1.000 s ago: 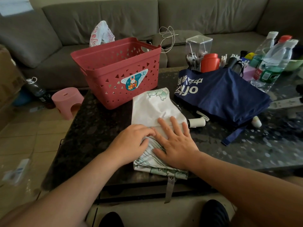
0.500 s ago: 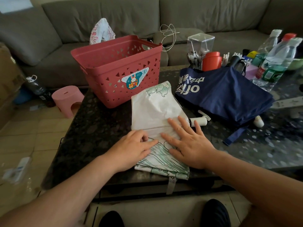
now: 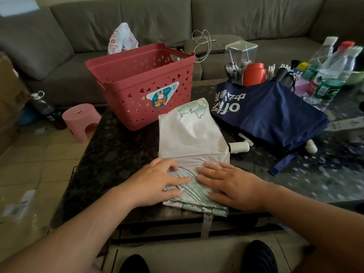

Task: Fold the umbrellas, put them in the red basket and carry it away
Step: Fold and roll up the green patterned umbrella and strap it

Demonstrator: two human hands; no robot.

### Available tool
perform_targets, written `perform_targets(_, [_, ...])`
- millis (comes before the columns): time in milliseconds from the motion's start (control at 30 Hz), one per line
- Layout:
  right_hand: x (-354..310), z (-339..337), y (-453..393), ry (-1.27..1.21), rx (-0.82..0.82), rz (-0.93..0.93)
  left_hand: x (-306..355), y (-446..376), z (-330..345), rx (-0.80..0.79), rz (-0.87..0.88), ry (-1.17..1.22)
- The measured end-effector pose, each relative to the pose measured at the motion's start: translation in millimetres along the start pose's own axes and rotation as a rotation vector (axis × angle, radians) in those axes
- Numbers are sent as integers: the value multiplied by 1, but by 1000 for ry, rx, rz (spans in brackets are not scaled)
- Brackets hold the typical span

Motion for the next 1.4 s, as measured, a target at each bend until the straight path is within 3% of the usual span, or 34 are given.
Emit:
perform_targets(133, [7,-6,4,-128,214,-11,-12,4,-8,32,-17,115])
perform_targets(233, [7,-23,-1,-246,339,90,-20,1,-18,25,-164,304])
perform_targets(300, [8,-37,-9,-324,469,252,-23,-4,-26,158,-295,484])
perform_targets(400, [14,-57,-24,-327,641,406,-21,-17,-36,510,-478,599])
perform_targets(467, [19,-68,-34,-314,650,509,-19,-30,-40,642,-579,686])
perform_targets(600, [31,-74,-50,-362,500,787,-20,-51,-35,565,-662,907])
perform_targets(733, [37,-65,-57,-376,312,968,-24,-61,-27,601,-780,987])
perform_targets(833, [38,-64,-59,-439,396,953,-23,-66,-28,578,-731,1131])
perform_targets(1133, [44,-68,-59,-945,629,855,-10,-59,-45,606,-542,1312])
perform_targets(1267, [42,-77,-58,-1253,786,774,-6,-47,-55,647,-365,1296])
perform_targets(1400, [36,-93,-54,-1320,787,673,-2,-34,-60,702,-297,1212])
Point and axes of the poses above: each hand's wrist, its own y-axis away from the middle knuckle, its own z-axis out of the palm, x = y × z, the point moved 1 cm from there along -y, towards the middle knuckle, and after that the axes turned 4 degrees about x, right-handed, at the moved point
